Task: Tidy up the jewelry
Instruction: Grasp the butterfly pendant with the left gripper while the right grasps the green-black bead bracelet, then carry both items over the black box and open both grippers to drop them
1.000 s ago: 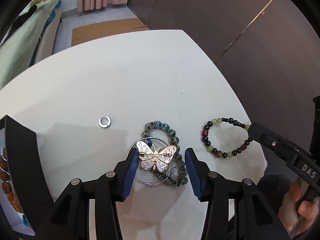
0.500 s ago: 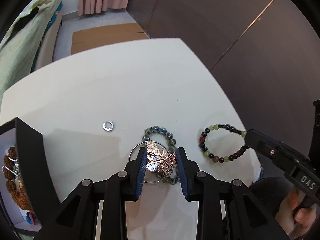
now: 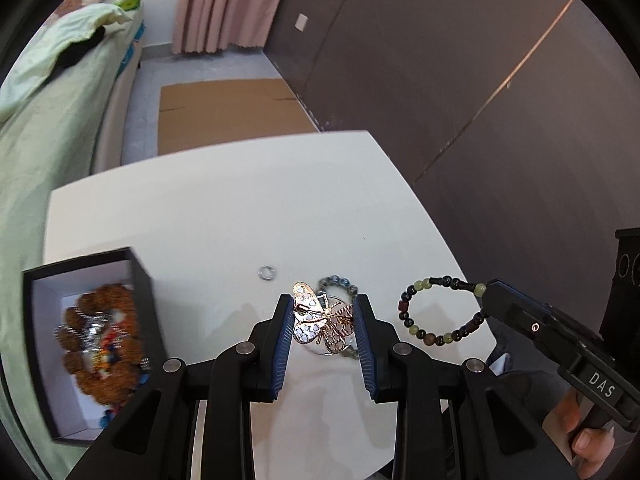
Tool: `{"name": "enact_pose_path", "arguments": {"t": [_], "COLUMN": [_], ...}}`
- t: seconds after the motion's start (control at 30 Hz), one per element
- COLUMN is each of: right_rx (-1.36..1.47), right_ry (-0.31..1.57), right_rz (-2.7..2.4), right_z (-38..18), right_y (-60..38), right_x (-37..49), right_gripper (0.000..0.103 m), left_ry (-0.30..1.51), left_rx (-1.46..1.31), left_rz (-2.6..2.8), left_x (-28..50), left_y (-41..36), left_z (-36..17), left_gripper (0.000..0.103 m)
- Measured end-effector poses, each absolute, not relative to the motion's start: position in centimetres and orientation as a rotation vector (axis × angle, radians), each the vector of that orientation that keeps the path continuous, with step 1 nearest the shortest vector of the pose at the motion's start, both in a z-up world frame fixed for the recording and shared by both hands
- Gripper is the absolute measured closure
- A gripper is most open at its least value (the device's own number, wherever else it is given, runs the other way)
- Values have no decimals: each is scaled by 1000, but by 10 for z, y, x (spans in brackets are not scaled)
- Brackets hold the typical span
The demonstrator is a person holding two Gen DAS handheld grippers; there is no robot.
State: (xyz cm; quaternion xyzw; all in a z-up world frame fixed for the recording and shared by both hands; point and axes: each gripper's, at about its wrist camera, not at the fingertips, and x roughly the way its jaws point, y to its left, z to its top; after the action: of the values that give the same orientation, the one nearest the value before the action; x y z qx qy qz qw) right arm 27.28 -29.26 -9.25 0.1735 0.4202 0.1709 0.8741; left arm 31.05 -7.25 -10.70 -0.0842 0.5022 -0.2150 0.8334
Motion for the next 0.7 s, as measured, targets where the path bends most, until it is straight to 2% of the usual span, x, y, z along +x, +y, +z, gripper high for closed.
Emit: {"name": "enact_pose_path", "arguments": {"t": [0.7], "right_rx": [394], "right_ry": [795], "right_rz": [502], "right_z": [-74], "right_y": [-227], "right_x": [274], "right_gripper": [94], "left_ry": [981], "left_rx": [-250], "left_rz": [-305], "left_x": [296], "left_y": [18], "left_z": [-82], "left_gripper": [72]}}
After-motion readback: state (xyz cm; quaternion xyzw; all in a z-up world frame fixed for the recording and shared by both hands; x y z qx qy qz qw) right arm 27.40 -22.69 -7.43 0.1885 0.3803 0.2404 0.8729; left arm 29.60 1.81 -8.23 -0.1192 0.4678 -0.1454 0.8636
